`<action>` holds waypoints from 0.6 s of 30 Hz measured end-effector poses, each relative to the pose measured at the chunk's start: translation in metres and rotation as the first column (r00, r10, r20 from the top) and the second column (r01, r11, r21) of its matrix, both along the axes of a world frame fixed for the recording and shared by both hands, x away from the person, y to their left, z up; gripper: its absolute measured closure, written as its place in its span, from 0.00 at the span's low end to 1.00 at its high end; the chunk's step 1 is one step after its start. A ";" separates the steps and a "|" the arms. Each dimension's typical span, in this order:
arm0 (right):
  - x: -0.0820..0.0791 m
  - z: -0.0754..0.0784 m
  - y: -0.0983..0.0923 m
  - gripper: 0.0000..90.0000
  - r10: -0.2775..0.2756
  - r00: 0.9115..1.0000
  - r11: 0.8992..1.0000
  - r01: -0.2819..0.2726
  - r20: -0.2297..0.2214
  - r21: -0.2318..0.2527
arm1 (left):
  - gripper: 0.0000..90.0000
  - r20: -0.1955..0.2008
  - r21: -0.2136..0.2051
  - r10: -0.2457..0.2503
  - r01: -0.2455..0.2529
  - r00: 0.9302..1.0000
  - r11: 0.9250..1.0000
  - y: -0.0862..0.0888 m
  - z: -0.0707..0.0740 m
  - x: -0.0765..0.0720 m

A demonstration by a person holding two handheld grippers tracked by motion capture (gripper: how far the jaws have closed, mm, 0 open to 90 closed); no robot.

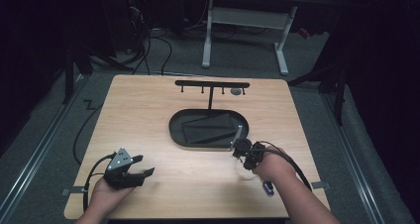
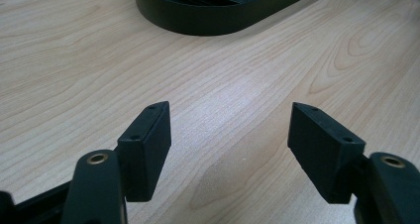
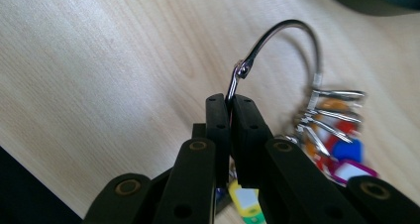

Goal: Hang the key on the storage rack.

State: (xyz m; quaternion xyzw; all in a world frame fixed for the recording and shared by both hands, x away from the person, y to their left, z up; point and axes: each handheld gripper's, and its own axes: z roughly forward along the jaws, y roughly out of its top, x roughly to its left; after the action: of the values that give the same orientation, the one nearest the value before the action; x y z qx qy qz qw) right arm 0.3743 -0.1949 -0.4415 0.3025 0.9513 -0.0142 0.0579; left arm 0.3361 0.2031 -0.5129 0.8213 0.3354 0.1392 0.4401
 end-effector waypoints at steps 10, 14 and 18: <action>0.001 0.027 -0.010 0.97 -0.011 0.999 1.000 0.012 0.046 -0.017 | 0.37 0.004 0.000 0.000 0.000 1.000 1.000 0.000 0.000 0.001; 0.003 0.033 -0.013 0.97 -0.020 0.998 0.999 0.021 0.057 -0.028 | 0.37 0.005 -0.001 0.001 -0.001 1.000 1.000 0.000 0.000 0.001; 0.003 0.041 -0.015 0.97 -0.020 0.998 0.999 0.022 0.067 -0.041 | 0.37 0.006 -0.001 0.002 -0.002 1.000 1.000 0.001 0.000 0.001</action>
State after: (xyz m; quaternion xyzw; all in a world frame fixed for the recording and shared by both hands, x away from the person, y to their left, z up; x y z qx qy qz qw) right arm 0.3778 -0.2098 -0.4008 0.3116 0.9451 -0.0245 0.0957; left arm 0.3368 0.2037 -0.5128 0.8204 0.3350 0.1418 0.4411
